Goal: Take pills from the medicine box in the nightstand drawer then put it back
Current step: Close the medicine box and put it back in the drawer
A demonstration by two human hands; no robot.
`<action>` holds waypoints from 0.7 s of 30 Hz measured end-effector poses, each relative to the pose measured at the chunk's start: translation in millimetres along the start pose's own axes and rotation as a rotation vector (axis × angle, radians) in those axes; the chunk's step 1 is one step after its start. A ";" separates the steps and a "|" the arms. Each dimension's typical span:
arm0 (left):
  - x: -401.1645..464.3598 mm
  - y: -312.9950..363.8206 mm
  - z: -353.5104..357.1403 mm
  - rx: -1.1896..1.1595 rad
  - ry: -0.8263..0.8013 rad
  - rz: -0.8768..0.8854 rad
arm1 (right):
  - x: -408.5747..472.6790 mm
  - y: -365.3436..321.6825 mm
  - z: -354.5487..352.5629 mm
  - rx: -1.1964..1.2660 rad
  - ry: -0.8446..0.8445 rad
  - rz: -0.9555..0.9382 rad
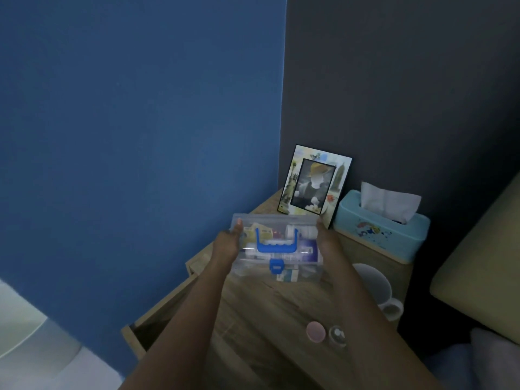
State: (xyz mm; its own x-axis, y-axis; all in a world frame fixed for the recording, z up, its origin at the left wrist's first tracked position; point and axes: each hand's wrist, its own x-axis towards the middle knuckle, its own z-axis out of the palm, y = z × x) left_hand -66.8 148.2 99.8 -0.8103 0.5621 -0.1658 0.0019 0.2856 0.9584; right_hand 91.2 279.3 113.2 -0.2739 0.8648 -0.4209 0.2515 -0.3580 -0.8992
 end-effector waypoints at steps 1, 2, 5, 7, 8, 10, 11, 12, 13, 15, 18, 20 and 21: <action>1.3 0.4 -0.8 0.023 -0.006 -0.017 | 0.4 0.8 0.4 0.002 0.002 -0.004; 2.9 0.2 -1.8 0.040 -0.012 -0.024 | -1.3 2.0 0.9 0.002 0.012 -0.007; 3.7 -1.1 -5.6 0.037 -0.020 -0.036 | -7.1 6.8 3.0 0.048 0.021 -0.012; 0.8 1.4 -11.7 0.019 -0.009 -0.031 | -14.5 7.1 5.6 0.053 0.031 -0.023; -1.1 3.2 -15.9 0.019 0.000 -0.017 | -20.2 4.9 7.8 0.041 0.040 -0.029; -5.2 9.1 -26.9 0.028 0.014 0.011 | -32.2 0.9 12.6 0.028 0.051 -0.046; -7.0 14.0 -33.9 0.035 0.027 0.026 | -39.4 -1.1 15.0 0.029 0.056 -0.057; -9.0 18.9 -41.4 0.043 0.037 0.046 | -48.2 -3.0 17.6 0.028 0.064 -0.064; -10.6 23.6 -49.4 0.053 0.039 0.065 | -58.2 -3.8 20.5 0.028 0.074 -0.069; -17.5 33.6 -66.6 0.086 0.029 0.096 | -82.0 -3.8 27.6 0.029 0.094 -0.063; -31.9 41.5 -93.6 0.123 0.003 0.097 | -124.2 3.2 40.8 0.051 0.139 -0.078; -42.6 40.6 -111.1 0.129 -0.020 0.084 | -154.0 11.8 49.9 0.071 0.170 -0.061; -47.5 37.7 -119.4 0.136 -0.041 0.073 | -167.6 17.8 54.7 0.092 0.187 -0.042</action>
State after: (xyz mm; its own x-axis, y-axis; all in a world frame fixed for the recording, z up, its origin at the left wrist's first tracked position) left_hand -98.1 39.6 171.5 -0.7807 0.6153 -0.1089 0.1415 0.3438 0.9283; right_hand 90.8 108.8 161.3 -0.1031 0.9270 -0.3606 0.1551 -0.3432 -0.9264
